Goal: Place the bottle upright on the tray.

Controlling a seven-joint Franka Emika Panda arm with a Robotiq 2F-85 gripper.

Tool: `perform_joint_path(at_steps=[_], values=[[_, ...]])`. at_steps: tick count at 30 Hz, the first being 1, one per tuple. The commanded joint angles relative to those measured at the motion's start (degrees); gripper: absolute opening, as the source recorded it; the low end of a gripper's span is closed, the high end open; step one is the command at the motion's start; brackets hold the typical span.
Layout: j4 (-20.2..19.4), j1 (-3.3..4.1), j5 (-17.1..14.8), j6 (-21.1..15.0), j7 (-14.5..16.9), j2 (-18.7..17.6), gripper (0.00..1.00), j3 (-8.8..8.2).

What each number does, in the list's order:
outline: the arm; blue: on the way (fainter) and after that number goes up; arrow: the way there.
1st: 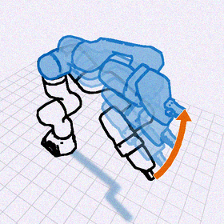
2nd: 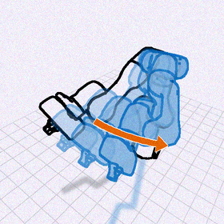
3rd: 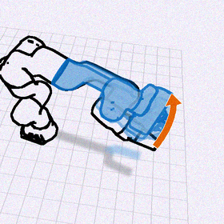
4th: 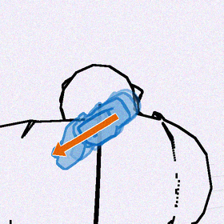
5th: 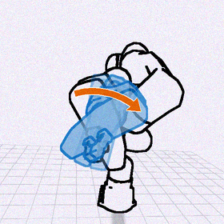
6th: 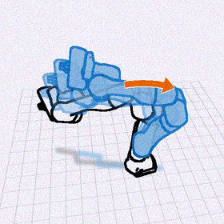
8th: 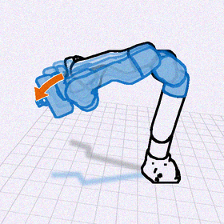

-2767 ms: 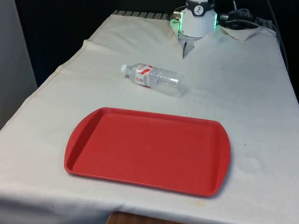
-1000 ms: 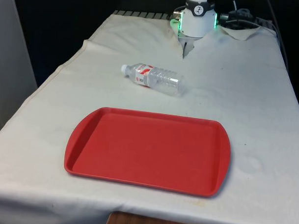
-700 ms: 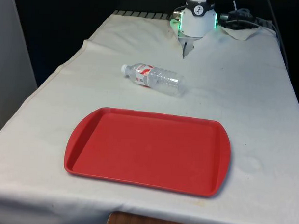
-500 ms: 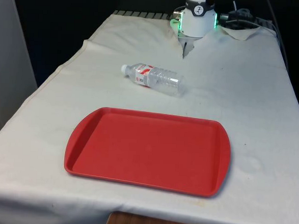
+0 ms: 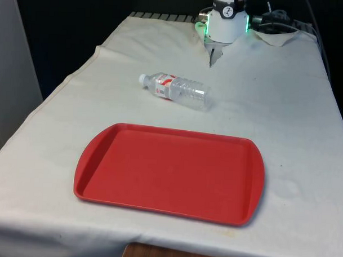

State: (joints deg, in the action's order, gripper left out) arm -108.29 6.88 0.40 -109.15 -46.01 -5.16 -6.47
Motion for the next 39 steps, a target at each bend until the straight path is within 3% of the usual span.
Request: perform_joint_path(at_steps=[1, 34, 35, 39], values=[[-0.23, 0.06, -0.29, -0.63, -1.03, 0.00, 1.00, 0.00], [0.23, 0.29, -0.23, -0.74, -14.09, -0.69, 1.00, 0.23], [0.29, 0.17, -0.06, -0.23, -13.29, -0.86, 1.00, 0.17], [0.46, 0.29, -0.23, -0.86, -15.99, -0.63, 1.00, 0.34]])
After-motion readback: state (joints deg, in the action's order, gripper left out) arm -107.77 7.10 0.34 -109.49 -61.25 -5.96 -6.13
